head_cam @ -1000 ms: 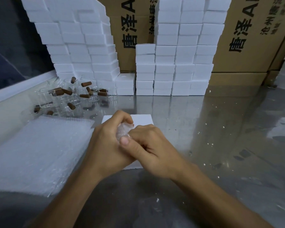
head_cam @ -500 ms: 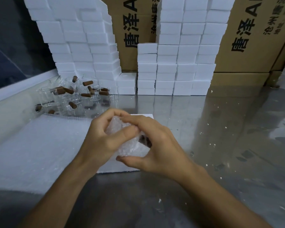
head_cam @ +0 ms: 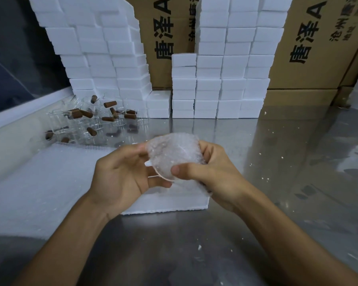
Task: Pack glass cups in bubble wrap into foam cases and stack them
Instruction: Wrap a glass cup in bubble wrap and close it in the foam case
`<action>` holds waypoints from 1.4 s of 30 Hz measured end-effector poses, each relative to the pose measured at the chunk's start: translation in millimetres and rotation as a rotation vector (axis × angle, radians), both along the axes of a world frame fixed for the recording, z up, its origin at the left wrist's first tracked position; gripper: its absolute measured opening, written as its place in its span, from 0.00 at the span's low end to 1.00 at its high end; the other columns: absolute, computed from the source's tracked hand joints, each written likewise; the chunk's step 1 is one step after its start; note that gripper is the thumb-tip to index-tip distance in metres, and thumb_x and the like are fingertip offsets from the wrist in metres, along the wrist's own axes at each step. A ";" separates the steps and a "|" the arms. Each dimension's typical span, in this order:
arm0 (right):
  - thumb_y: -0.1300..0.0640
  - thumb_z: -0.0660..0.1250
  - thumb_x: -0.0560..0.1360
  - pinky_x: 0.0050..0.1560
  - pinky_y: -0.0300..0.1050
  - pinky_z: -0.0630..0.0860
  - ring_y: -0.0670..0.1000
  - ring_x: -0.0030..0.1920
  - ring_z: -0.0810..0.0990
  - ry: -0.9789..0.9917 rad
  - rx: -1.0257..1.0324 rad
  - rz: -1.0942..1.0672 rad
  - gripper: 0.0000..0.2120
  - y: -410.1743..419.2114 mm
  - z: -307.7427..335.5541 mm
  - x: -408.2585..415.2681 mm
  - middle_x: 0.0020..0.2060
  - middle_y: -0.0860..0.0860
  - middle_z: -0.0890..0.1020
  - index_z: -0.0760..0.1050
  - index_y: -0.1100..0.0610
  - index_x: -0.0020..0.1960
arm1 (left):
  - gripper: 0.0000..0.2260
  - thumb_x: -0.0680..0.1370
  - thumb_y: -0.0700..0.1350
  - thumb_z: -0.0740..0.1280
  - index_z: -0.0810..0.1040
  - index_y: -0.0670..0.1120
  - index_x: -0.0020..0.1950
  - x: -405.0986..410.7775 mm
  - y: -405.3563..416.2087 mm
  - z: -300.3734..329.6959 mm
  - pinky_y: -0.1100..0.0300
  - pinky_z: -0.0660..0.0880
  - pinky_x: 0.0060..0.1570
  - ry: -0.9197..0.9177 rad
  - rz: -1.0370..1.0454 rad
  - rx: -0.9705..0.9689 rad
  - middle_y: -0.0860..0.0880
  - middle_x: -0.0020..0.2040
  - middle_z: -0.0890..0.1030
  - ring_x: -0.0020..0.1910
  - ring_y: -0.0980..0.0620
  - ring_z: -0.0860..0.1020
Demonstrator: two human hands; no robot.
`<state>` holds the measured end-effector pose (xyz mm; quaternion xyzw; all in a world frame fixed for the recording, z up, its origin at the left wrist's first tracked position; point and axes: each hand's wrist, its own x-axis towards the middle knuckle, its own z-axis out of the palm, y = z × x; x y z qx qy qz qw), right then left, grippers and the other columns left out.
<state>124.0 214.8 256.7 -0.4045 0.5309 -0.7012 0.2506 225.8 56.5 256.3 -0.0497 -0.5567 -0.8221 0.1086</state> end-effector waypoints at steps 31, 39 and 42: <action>0.52 0.84 0.61 0.45 0.31 0.76 0.40 0.51 0.81 0.495 0.130 -0.299 0.31 7.5 -1.2 -17.4 0.51 0.40 0.81 0.75 0.45 0.60 | 0.32 0.64 0.30 0.74 0.73 0.43 0.67 -6.6 -14.6 -14.8 0.49 0.80 0.53 0.067 0.102 -0.184 0.43 0.67 0.76 0.61 0.40 0.79; 0.54 0.83 0.62 0.44 0.31 0.75 0.43 0.47 0.80 0.723 0.136 -0.413 0.28 6.5 -10.1 -20.1 0.49 0.42 0.81 0.76 0.49 0.59 | 0.28 0.67 0.39 0.76 0.76 0.57 0.63 -10.7 -6.2 -18.3 0.57 0.80 0.53 0.170 0.382 -0.625 0.55 0.64 0.78 0.60 0.49 0.80; 0.53 0.82 0.63 0.48 0.33 0.76 0.44 0.51 0.79 0.811 0.157 -0.461 0.30 4.6 -12.7 -20.6 0.53 0.46 0.80 0.76 0.50 0.62 | 0.28 0.68 0.38 0.76 0.74 0.55 0.65 -12.6 -2.0 -22.2 0.55 0.80 0.53 0.212 0.490 -0.789 0.55 0.65 0.77 0.57 0.49 0.82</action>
